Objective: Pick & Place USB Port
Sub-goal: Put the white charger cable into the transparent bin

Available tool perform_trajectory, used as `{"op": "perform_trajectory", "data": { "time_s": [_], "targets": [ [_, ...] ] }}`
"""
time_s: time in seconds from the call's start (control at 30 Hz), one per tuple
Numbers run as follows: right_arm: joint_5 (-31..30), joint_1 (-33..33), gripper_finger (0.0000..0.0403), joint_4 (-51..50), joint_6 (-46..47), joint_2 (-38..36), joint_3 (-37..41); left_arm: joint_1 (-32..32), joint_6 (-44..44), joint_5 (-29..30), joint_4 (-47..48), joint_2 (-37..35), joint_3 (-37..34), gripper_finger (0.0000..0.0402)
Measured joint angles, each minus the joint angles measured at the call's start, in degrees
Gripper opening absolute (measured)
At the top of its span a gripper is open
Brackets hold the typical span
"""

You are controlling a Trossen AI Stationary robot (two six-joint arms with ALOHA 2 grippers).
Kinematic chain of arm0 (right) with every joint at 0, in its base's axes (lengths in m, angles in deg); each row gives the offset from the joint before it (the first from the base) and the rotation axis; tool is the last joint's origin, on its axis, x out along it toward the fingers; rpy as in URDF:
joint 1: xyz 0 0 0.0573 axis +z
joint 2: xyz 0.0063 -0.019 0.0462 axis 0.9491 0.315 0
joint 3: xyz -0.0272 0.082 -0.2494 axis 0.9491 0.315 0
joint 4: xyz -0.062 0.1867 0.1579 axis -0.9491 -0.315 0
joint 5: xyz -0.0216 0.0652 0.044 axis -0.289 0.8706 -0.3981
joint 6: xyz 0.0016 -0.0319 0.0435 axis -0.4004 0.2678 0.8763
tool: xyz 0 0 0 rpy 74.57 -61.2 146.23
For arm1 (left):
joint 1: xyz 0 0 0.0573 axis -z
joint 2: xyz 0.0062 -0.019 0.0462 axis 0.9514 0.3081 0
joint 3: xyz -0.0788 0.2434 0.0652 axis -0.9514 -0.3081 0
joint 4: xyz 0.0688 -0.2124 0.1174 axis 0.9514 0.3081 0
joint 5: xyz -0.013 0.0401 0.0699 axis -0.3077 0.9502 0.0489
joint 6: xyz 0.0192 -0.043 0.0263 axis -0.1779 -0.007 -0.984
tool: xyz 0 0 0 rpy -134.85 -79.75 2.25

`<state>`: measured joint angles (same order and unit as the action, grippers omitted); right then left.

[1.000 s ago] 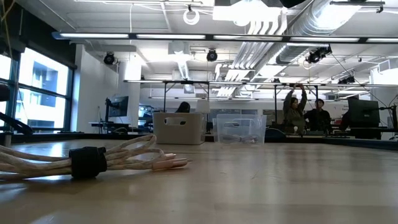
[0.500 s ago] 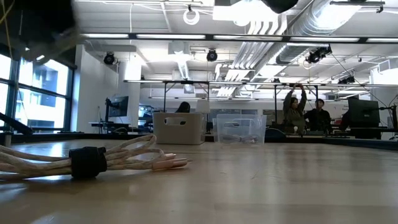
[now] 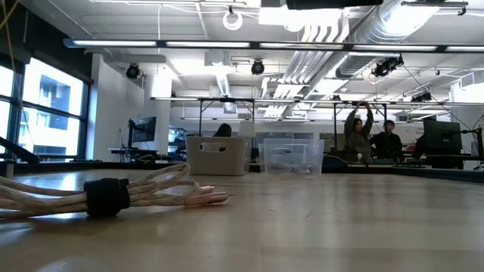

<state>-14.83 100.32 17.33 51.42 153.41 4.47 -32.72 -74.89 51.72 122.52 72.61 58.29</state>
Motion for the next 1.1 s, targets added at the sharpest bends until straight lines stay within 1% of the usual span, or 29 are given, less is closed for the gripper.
{"op": "perform_trajectory", "data": {
  "time_s": [0.1,0.17,0.23,0.27,0.33,0.43,0.53,0.6,0.63,0.73,0.8,0.83,0.9,1.1],
  "targets": [
    [-4.17,0.28,0.0108,0.47,-1.79,0.00,0.00,-1.03,-0.80,0.28,-2.96,-1.99,-2.14,0.0000],
    [-6.61,0.61,0.0108,0.89,-2.43,0.00,0.00,-3.03,-1.51,-0.20,-5.06,-3.54,-3.83,0.0000],
    [-8.89,0.78,0.0108,0.87,-2.87,0.00,0.00,-6.48,-3.80,-3.67,-7.66,-5.10,-5.66,0.0000],
    [-9.91,0.80,0.0108,0.87,-2.87,0.00,0.02,-8.52,-4.81,-6.32,-9.03,-5.65,-6.77,0.0000],
    [-12.78,0.77,0.0108,1.19,-2.60,0.00,0.00,-12.97,-8.34,-13.56,-14.34,-6.51,-9.60,0.0000],
    [-16.82,0.69,0.0108,1.33,-1.15,0.00,0.02,-19.26,-15.35,-28.17,-26.67,-7.35,-14.69,0.0000],
    [-18.75,0.46,0.0108,1.33,1.10,0.00,0.00,-24.46,-19.63,-42.22,-38.24,-7.66,-19.09,0.0000],
    [-20.30,0.21,0.0108,1.33,2.71,0.00,0.00,-27.10,-20.25,-48.07,-43.19,-7.68,-21.14,0.0000],
    [-21.23,0.18,0.0108,1.33,3.32,0.00,0.02,-28.14,-20.34,-50.07,-44.66,-7.68,-21.94,0.0000],
    [-25.07,0.14,0.0108,1.30,4.41,-0.04,0.00,-30.09,-20.39,-54.24,-47.82,-7.68,-23.25,0.0000],
    [-27.68,0.16,0.0108,1.30,4.27,-0.04,0.00,-30.39,-20.84,-56.57,-50.03,-7.68,-23.54,0.0000],
    [-28.05,0.16,0.0108,1.29,4.00,-0.06,0.00,-30.34,-21.64,-57.37,-50.66,-7.68,-23.56,0.0000],
    [-27.55,-0.18,0.0108,1.30,3.86,-0.09,0.00,-30.34,-23.21,-58.27,-51.91,-7.68,-23.58,0.0000],
    [-23.66,-2.00,0.0108,1.28,4.50,-0.09,0.00,-30.34,-29.47,-58.38,-52.79,-7.68,-23.58,0.0000]
  ]
}}
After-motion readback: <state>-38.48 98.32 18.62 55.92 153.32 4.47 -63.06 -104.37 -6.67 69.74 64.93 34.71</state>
